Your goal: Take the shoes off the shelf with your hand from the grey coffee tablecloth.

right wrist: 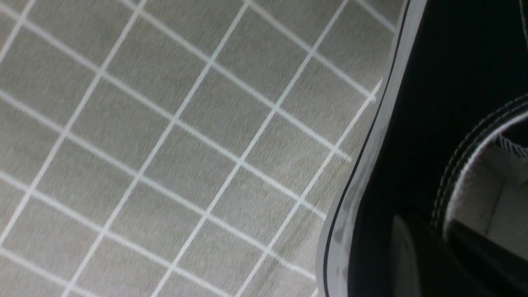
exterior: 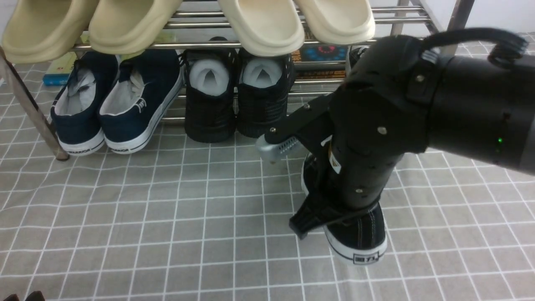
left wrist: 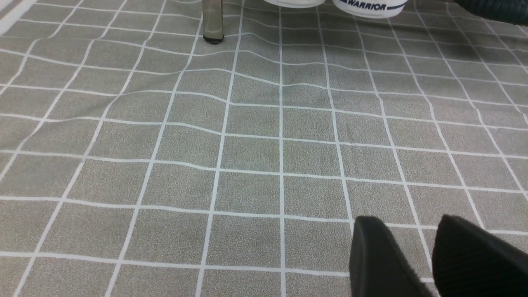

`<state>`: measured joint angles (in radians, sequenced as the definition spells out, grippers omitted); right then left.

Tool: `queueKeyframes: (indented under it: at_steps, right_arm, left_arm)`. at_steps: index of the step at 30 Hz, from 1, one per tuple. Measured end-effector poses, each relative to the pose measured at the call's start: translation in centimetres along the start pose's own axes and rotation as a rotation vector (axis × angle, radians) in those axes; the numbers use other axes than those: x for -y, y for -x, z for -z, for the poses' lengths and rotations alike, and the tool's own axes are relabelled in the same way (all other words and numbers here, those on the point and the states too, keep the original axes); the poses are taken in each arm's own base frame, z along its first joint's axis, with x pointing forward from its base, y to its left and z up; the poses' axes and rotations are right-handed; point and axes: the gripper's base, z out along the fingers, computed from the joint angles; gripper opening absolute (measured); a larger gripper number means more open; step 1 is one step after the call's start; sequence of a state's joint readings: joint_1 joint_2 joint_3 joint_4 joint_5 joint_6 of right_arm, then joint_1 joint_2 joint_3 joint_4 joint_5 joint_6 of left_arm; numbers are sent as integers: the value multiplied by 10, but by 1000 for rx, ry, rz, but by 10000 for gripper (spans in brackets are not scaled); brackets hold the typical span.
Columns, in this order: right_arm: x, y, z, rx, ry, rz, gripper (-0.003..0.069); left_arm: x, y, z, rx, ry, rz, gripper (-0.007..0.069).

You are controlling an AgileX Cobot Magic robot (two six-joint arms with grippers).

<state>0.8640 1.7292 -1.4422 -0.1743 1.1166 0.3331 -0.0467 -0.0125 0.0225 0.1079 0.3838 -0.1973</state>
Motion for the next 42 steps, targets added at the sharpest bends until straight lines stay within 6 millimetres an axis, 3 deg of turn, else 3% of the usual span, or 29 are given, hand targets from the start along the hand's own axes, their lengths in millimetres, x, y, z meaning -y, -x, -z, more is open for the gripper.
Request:
queueKeyframes:
  at_steps: [9, 15, 18, 20, 25, 26, 27, 33, 36, 42]
  right_arm:
    - [4, 14, -40, 1, -2, -41, 46]
    - [0, 16, -48, 6, 10, -40, 234]
    - [5, 17, -40, 1, 4, -37, 335]
    - [10, 18, -33, 4, 1, -35, 359]
    - [63, 33, -1, 115, -55, -118, 390]
    - [63, 33, -1, 116, -58, -117, 390]
    - [85, 39, -2, 160, -82, -159, 391]
    - [138, 50, -21, 250, -128, -258, 391]
    - [151, 53, -29, 278, -136, -280, 391]
    - [155, 58, -28, 346, -162, -234, 391]
  left_arm:
    - [0, 0, 0, 0, 0, 0, 242]
    - [0, 0, 0, 0, 0, 0, 242]
    - [0, 0, 0, 0, 0, 0, 242]
    - [0, 0, 0, 0, 0, 0, 242]
    - [0, 0, 0, 0, 0, 0, 242]
    - [0, 0, 0, 0, 0, 0, 242]
    - [0, 0, 0, 0, 0, 0, 242]
    - [0, 0, 0, 0, 0, 0, 242]
    - [0, 0, 0, 0, 0, 0, 242]
    - [0, 0, 0, 0, 0, 0, 242]
